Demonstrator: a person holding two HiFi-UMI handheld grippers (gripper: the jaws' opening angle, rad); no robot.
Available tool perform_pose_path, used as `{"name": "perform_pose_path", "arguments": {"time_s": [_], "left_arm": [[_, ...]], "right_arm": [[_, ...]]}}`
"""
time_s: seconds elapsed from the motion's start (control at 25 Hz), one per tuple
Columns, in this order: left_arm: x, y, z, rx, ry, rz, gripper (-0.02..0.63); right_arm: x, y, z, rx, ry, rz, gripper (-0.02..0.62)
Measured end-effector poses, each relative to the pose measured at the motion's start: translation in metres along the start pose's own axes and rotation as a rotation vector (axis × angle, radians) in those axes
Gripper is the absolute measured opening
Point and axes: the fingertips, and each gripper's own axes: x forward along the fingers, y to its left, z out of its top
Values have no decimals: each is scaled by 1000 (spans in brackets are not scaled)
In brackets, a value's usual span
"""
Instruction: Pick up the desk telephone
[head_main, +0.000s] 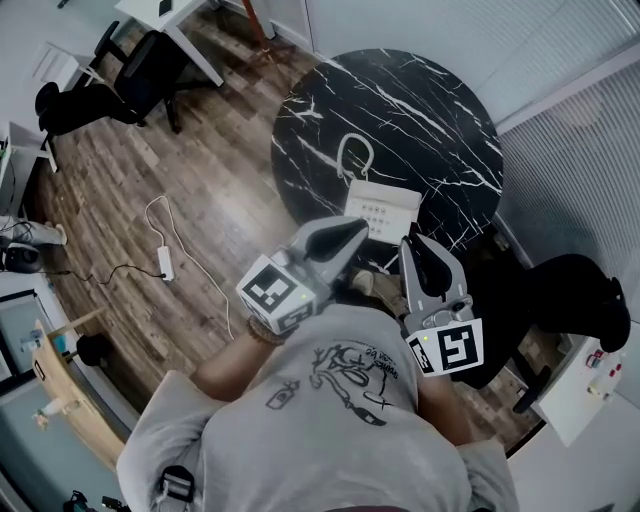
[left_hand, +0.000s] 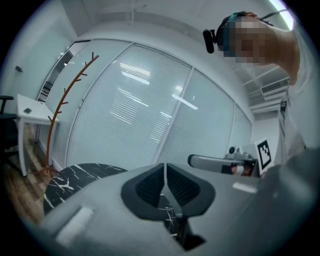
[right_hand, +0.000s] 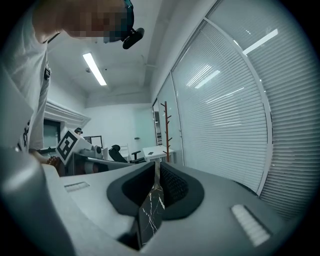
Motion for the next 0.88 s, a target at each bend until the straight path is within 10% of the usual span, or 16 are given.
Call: {"name": "perform_pose_path", "arguments": {"time_s": [0.88], "left_arm": [[53,125,-199,-174,307,141,268]], "right_arm": [[47,-99,-200,193,291,-20,263]]}}
